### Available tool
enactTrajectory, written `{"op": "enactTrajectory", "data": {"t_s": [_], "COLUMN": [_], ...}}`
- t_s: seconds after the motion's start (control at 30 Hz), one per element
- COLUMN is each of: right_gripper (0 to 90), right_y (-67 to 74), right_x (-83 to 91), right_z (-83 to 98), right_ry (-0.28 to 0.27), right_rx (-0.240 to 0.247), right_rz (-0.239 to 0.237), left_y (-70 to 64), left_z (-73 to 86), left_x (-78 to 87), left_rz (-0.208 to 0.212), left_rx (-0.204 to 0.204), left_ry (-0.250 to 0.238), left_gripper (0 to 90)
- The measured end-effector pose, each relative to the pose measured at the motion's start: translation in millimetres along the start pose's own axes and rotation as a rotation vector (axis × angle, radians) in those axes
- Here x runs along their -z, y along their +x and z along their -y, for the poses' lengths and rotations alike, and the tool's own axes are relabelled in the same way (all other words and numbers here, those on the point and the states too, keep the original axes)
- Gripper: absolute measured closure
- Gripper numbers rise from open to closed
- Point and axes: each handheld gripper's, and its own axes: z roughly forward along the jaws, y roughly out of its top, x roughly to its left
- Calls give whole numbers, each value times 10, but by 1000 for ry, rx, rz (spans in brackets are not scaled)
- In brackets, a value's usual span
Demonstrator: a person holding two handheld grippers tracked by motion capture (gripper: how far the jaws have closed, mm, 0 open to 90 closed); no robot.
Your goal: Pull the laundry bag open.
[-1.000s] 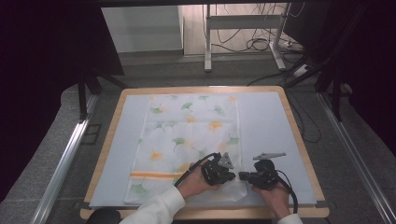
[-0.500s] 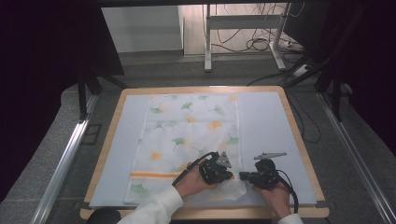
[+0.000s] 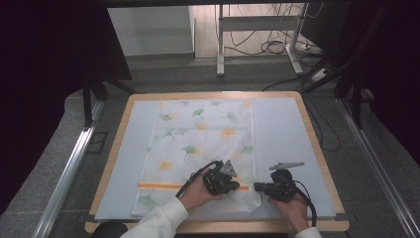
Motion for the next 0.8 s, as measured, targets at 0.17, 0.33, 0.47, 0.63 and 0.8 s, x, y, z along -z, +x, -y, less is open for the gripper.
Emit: {"op": "enactTrajectory", "data": {"t_s": [0.17, 0.33, 0.47, 0.63, 0.8], "right_gripper": [898, 897, 897, 897, 898], "right_y": [0, -5, -3, 0, 0], "right_x": [5, 6, 3, 5, 5], "right_z": [8, 9, 10, 9, 9], "right_ry": [-4, -4, -7, -4, -3], "right_rx": [0, -3, 5, 13, 13], "right_rz": [3, -3, -1, 2, 2], "left_y": [1, 28, 29, 32, 46], "left_z": [12, 38, 46, 48, 67], "left_x": [17, 39, 51, 58, 84], "left_rz": [-4, 4, 2, 3, -2], "left_rx": [0, 9, 6, 10, 12], "left_ry": [7, 5, 8, 14, 23], "left_gripper": [900, 900, 900, 900, 900]}}
